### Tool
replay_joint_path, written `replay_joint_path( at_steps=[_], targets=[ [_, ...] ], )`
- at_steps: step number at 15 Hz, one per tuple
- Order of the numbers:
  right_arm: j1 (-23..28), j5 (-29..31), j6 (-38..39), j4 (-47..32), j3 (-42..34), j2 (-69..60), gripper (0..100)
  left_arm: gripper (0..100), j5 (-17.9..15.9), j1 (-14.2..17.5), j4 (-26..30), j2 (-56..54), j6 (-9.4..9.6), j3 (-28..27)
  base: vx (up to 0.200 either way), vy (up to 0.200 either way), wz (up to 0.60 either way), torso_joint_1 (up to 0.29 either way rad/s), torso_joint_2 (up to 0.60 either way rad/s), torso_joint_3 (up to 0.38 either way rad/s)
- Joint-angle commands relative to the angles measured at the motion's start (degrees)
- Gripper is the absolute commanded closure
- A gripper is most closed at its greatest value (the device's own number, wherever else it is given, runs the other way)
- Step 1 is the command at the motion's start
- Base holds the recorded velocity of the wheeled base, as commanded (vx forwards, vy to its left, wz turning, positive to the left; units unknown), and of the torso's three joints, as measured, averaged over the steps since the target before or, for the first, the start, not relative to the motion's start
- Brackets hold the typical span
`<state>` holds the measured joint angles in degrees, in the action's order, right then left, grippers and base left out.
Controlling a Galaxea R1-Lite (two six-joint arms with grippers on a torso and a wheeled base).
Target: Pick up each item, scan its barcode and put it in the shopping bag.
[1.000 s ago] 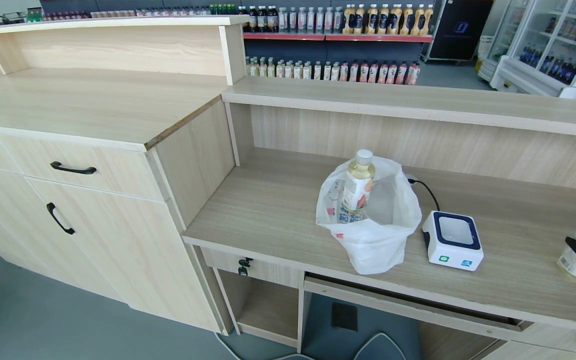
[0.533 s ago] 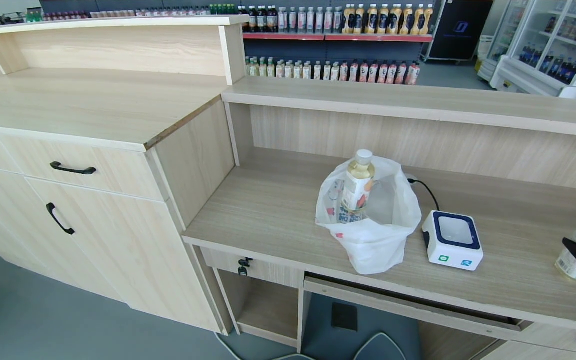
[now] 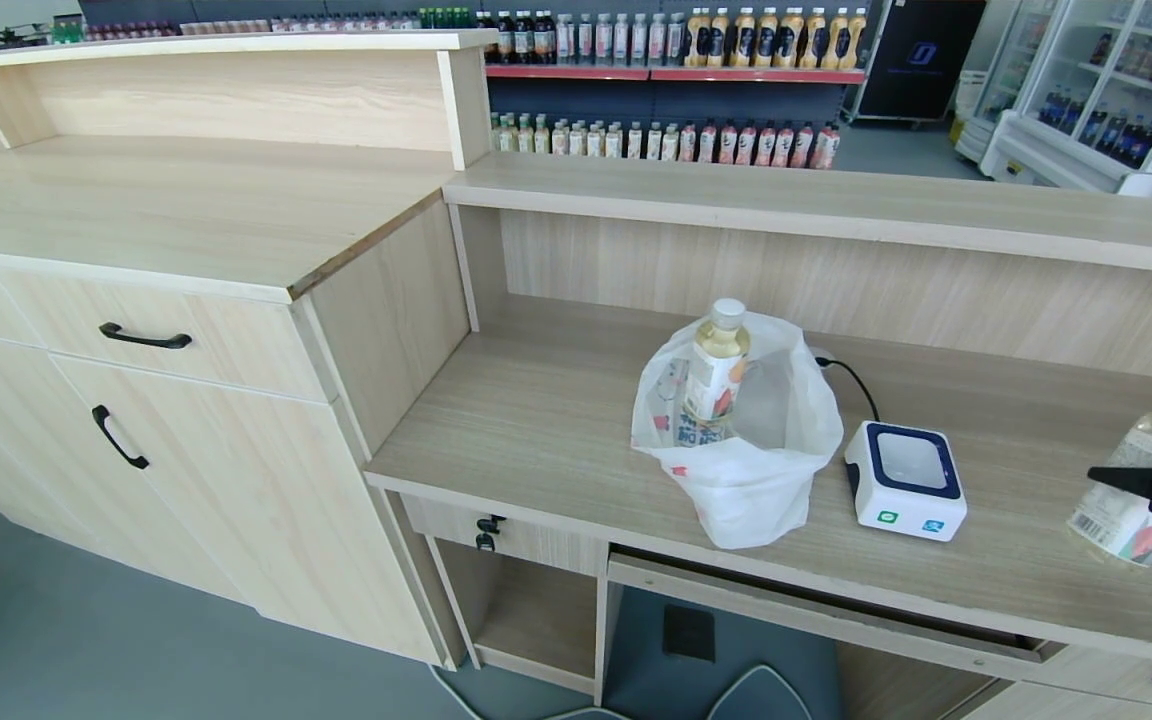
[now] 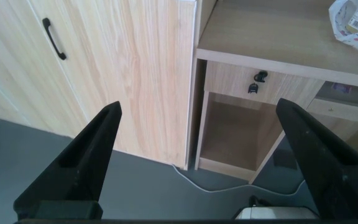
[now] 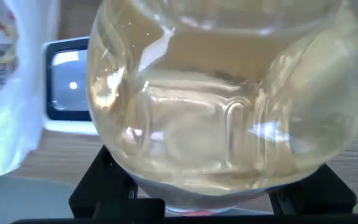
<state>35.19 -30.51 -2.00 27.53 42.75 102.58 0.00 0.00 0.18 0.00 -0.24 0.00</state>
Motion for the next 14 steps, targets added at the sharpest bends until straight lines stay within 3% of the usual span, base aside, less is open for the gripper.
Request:
replay_joint_path(
  at_steps=[1, 3, 5, 8, 10, 14],
  targets=[
    [-5.93, -8.25, 4.90, -13.46, 8.31, -16.80, 100, 0, 0.00, 0.00, -0.01, 0.00, -0.02, 0.00, 0.000, 0.000, 0.00, 0.000, 0.00, 0.000],
    [-12.25, -15.28, 4.90, -19.53, 7.35, -23.92, 100, 0, 0.00, 0.00, -0.01, 0.00, -0.02, 0.00, 0.000, 0.000, 0.00, 0.000, 0.00, 0.000],
    [-17.70, -15.89, 4.90, -23.22, 7.35, -27.35, 100, 0, 0.00, 0.00, -0.01, 0.00, -0.02, 0.00, 0.000, 0.000, 0.00, 0.000, 0.00, 0.000],
    [-30.98, -17.21, 8.77, -28.23, 8.22, -34.03, 100, 0, 0.00, 0.00, -0.01, 0.00, -0.02, 0.00, 0.000, 0.000, 0.00, 0.000, 0.00, 0.000],
    [-37.22, -17.21, 11.32, -32.01, 10.16, -37.37, 100, 0, 0.00, 0.00, -0.01, 0.00, -0.02, 0.00, 0.000, 0.000, 0.00, 0.000, 0.00, 0.000],
    [-45.21, -17.21, 16.33, -42.82, 16.31, -41.85, 100, 0, 0.00, 0.00, -0.01, 0.00, -0.02, 0.00, 0.000, 0.000, 0.00, 0.000, 0.00, 0.000]
  ],
)
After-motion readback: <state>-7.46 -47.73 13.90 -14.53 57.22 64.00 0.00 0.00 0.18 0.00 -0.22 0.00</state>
